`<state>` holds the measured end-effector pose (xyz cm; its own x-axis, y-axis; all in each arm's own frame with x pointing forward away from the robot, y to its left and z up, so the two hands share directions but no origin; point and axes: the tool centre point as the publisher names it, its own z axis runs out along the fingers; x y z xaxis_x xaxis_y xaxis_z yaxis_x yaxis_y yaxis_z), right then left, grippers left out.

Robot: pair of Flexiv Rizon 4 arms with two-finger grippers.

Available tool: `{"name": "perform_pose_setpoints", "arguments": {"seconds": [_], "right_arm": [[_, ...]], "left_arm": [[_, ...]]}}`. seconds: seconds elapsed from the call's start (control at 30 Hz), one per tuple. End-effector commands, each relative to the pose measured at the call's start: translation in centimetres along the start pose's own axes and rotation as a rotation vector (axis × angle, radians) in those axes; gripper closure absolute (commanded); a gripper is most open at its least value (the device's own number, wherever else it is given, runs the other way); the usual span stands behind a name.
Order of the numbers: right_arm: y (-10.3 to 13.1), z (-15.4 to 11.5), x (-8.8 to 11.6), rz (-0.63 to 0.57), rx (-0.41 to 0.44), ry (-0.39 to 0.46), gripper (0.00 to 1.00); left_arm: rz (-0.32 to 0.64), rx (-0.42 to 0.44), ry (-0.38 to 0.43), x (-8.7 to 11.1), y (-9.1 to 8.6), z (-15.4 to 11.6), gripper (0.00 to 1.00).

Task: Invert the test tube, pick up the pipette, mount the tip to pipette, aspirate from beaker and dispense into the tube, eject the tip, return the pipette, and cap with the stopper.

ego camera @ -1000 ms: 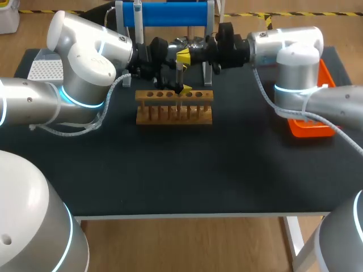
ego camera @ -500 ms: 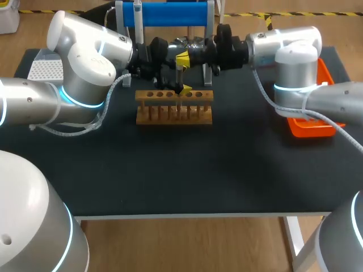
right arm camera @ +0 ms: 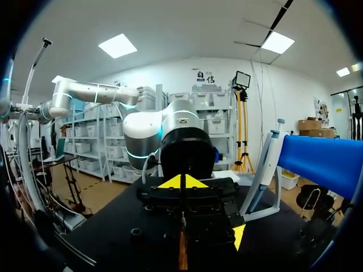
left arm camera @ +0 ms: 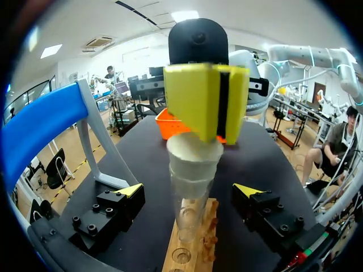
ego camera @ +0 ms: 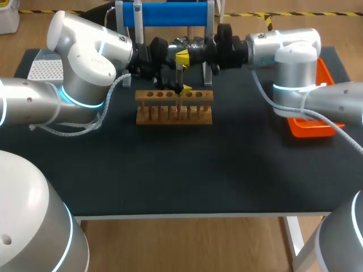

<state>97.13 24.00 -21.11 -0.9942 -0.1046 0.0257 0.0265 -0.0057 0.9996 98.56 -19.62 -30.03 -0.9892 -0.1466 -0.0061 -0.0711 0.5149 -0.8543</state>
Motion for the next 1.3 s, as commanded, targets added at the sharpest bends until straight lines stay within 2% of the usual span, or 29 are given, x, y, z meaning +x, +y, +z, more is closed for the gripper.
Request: {"name": "perform_pose_setpoints", "arguments": {"seconds": [0.03,0.27,0.3,0.37,0.4,0.43,0.77,1.03,1.3], "right_arm": [[1.5,-0.2,0.2,-0.03,-0.003,-0.005,1.0],[3.7,-1.9,0.1,-0.118,0.036,-0.028,1.0],[3.9,-2.3,0.0,-0.128,0.05,-0.038,0.93],[4.1,-2.9,-0.2,-0.154,0.08,-0.056,0.58],[4.2,-3.3,-0.3,-0.167,0.098,-0.066,0.22],[4.2,-3.7,-0.4,-0.178,0.117,-0.074,0.0],[3.0,-7.4,-1.2,-0.202,0.225,-0.152,0.0],[0.8,-8.8,-1.4,-0.164,0.256,-0.182,0.0],[0.7,-9.0,-1.4,-0.157,0.244,-0.179,0.0]], "left_arm": [[0.001,0.002,0.002,-0.1,0.1,0.1,0.0],[0.001,0.002,0.002,-0.1,0.1,0.1,0.0],[0.001,0.002,0.002,-0.1,0.1,0.1,0.0],[0.001,0.002,0.002,-0.1,0.1,0.1,0.0],[0.001,0.002,0.002,-0.1,0.1,0.1,0.0],[0.001,0.002,0.002,-0.1,0.1,0.1,0.0],[0.001,0.002,0.002,-0.1,0.1,0.1,0.0],[0.001,0.002,0.002,-0.1,0.1,0.1,0.0],[0.001,0.002,0.002,-0.1,0.1,0.1,0.0]]}}
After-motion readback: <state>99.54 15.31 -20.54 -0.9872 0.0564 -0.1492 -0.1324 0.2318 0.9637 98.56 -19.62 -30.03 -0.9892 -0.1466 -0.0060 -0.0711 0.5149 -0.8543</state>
